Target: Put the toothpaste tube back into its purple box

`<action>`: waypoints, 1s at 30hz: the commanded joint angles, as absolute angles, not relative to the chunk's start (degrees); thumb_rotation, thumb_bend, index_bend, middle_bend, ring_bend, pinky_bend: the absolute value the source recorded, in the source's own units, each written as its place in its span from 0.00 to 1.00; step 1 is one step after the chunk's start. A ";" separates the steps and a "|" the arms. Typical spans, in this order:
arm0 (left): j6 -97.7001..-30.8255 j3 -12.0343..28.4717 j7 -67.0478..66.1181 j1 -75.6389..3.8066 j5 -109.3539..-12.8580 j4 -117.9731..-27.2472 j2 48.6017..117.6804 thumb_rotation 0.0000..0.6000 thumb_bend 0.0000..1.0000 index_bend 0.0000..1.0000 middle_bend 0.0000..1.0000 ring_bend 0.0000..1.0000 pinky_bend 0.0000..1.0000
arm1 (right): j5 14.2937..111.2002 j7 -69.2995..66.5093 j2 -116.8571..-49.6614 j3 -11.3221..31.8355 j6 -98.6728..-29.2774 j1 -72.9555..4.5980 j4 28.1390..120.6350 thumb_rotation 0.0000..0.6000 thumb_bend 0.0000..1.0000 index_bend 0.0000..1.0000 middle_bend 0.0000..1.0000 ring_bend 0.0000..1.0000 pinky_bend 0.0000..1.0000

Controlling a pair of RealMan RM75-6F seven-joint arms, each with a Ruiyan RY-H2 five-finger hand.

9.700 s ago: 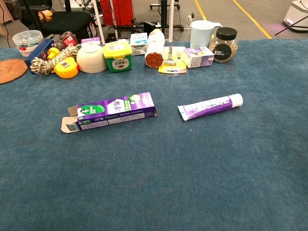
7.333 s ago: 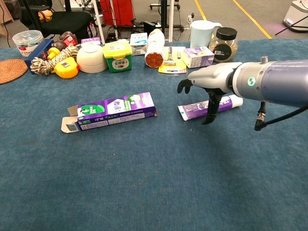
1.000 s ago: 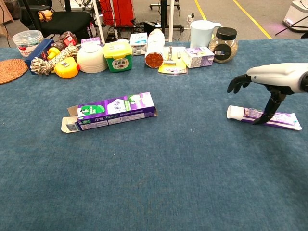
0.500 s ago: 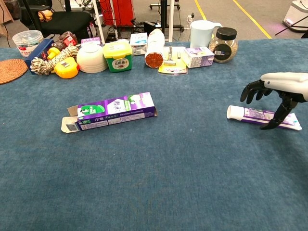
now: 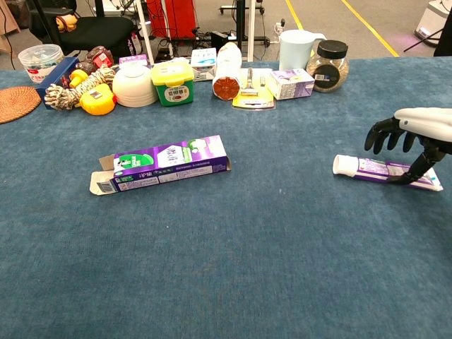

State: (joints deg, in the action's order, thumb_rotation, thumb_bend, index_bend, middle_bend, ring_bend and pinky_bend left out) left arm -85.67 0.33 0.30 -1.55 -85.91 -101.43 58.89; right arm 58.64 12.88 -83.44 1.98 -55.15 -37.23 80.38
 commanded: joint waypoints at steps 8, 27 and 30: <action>-85.77 0.25 0.07 -1.48 -86.00 -101.49 59.00 1.00 0.03 0.00 0.00 0.00 0.14 | 62.35 11.99 -85.00 1.67 -55.65 -35.23 76.30 1.00 0.27 0.31 0.33 0.32 0.33; -85.66 0.25 -0.43 -1.51 -85.88 -101.49 59.23 1.00 0.03 0.00 0.00 0.00 0.14 | 67.03 9.24 -87.62 2.45 -55.28 -33.08 70.33 1.00 0.33 0.48 0.50 0.48 0.53; -85.71 0.26 -0.45 -1.49 -85.88 -101.50 59.27 1.00 0.03 0.00 0.00 0.00 0.14 | 68.25 9.28 -88.16 2.44 -56.13 -32.76 69.31 1.00 0.37 0.50 0.53 0.51 0.56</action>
